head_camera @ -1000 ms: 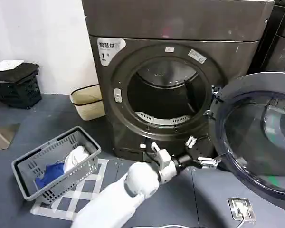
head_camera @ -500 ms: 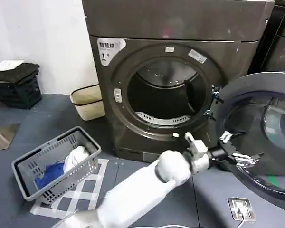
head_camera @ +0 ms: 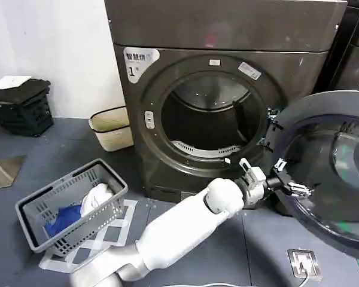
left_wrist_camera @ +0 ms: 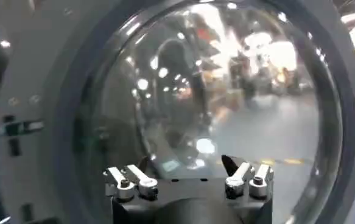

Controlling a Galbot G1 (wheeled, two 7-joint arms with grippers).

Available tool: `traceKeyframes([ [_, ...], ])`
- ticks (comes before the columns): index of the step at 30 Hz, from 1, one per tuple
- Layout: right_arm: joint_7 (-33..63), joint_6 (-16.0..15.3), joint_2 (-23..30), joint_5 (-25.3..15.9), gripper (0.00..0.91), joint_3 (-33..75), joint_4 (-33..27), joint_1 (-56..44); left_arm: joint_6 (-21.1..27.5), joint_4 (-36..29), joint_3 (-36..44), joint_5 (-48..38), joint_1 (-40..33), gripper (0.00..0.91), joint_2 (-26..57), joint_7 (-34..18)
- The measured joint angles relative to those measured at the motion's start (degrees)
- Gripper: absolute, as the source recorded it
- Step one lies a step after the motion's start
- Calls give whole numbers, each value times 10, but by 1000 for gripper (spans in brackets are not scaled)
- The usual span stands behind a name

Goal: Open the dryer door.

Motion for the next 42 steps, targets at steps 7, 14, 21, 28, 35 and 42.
traceKeyframes([
  [7, 0, 0, 5, -1, 907, -4, 5, 4, -7, 23, 5, 0, -9, 907, 0, -3],
  [14, -3, -4, 5, -2, 907, -10, 13, 11, 19, 13, 3, -6, 3, 907, 0, 5],
  [21, -13, -8, 0, -3, 907, -18, 24, 18, 68, -74, -12, -19, 33, 907, 0, -1],
  [28, -16, -8, -10, -4, 907, -28, 26, 21, 87, -221, -47, 10, 91, 907, 24, 11],
  [35, -25, -12, -30, -4, 907, -46, 28, 34, 116, -358, -107, 1, 171, 907, 237, -24],
  [42, -33, -12, -44, -5, 907, -65, 29, 45, 150, -456, -217, -70, 305, 907, 411, -81],
])
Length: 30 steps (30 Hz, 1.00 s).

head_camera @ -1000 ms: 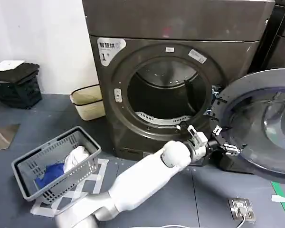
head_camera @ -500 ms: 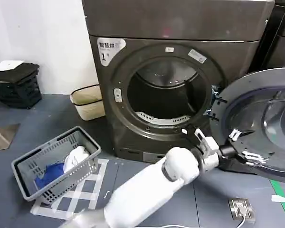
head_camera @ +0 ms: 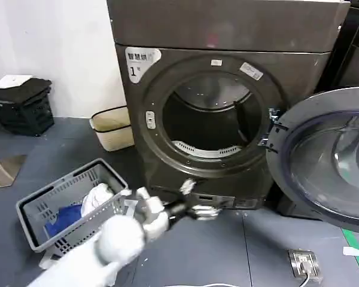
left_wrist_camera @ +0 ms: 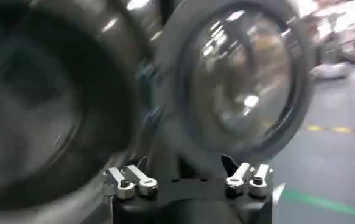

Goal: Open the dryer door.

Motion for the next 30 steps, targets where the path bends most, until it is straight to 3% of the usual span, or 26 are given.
traceKeyframes([
  [4, -8, 0, -9, 0, 907, -6, -1, 4, 37, -40, -72, -82, 64, 907, 68, -59],
  [8, -11, 7, -15, 3, 907, -15, -13, 4, 98, -61, -131, -175, 107, 907, 114, -154],
  [18, -22, 16, -24, 17, 907, -33, -26, 11, 183, -51, -215, -385, 116, 907, 167, -346],
  [30, -54, 26, -17, 79, 907, -53, -5, 16, 187, -7, -211, -571, 78, 907, 217, -456],
])
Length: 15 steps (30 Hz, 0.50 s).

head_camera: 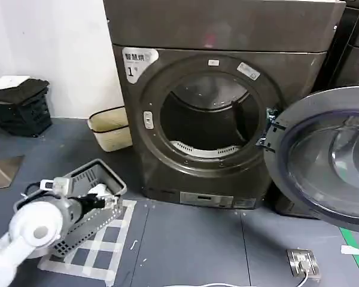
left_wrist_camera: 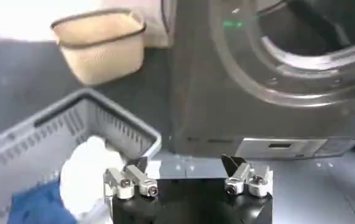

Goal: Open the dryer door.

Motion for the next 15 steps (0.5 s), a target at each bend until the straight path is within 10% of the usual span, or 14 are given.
traceKeyframes([
  [15, -11, 29, 15, 8, 907, -12, 4, -3, 0, 97, 72, -182, -85, 907, 50, -69],
])
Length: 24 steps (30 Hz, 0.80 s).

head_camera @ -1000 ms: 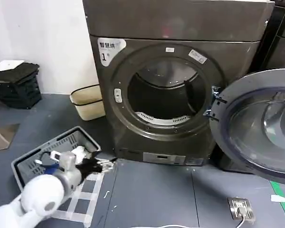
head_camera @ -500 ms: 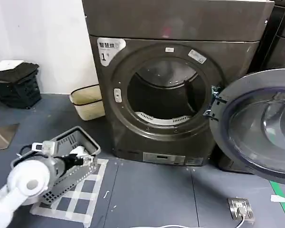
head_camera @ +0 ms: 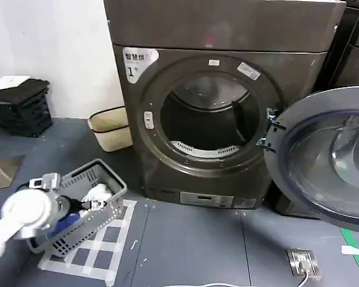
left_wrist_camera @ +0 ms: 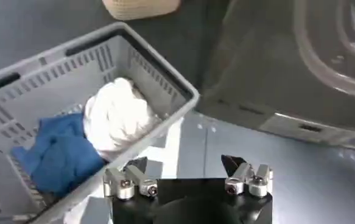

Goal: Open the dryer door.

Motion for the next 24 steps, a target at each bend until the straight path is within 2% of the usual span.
traceKeyframes([
  [13, -1, 10, 2, 0, 907, -1, -6, -3, 0, 148, 144, 13, -177, 907, -59, 4],
  [24, -2, 21, 2, 0, 907, -2, -15, -2, 0, 277, 245, -3, -299, 907, -104, 5],
])
